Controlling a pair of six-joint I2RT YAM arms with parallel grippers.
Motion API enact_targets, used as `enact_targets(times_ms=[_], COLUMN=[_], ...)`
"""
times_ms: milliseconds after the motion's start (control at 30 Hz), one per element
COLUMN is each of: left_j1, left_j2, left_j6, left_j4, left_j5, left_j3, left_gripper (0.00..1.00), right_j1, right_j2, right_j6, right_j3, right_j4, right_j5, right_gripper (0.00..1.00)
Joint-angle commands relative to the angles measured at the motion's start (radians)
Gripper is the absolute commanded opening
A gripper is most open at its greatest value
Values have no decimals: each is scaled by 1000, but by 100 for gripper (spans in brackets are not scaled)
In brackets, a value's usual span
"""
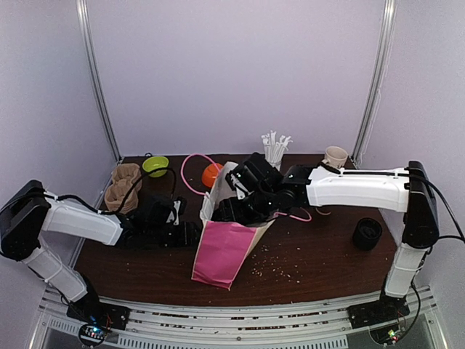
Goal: Pack the takeout coffee
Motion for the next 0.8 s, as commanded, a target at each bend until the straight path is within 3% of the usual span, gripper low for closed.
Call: enact_targets(times_ms=[0, 433, 767], left_j1=[-2, -1, -1], left_j2=[-28, -60, -78], left_j6=[10, 26, 30], left_j4=[75, 90, 90], left_j5=[34, 37, 36], left_j3=[-19, -44, -53], left_gripper=[61, 61, 61], right_j1=[31, 74, 75], right_j2=[65, 171, 217], right_j6=[4, -47, -36], right_j3=[59, 201, 177], right_j4=[-62, -244, -220], right_j5=[5, 139, 115], right_gripper=[48, 47, 47])
